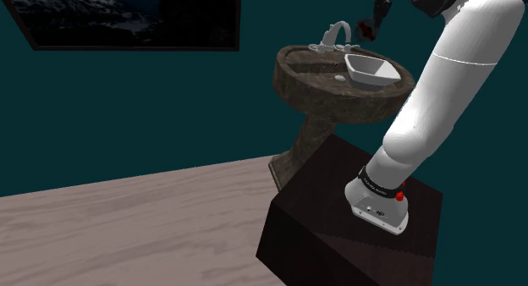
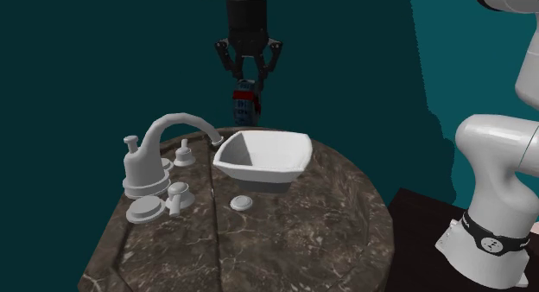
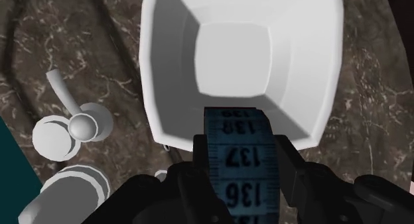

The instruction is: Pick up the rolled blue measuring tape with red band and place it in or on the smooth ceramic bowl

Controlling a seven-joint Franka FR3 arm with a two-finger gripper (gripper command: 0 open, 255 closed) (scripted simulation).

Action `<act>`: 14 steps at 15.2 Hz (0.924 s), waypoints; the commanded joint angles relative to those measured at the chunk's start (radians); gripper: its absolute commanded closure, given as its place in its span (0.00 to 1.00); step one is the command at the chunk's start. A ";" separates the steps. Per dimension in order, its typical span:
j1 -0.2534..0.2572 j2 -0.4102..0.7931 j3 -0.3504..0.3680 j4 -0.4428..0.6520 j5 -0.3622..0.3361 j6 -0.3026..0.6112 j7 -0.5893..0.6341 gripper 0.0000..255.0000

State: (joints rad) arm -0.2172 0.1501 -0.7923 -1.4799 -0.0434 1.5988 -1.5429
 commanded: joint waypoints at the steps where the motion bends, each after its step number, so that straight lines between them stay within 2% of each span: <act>1: -0.001 -0.007 -0.002 -0.025 -0.004 0.021 -0.003 1.00; 14: 0.015 -0.032 0.004 -0.225 -0.025 0.200 0.029 1.00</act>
State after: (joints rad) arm -0.2022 0.1166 -0.7891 -1.6927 -0.0693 1.7844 -1.5153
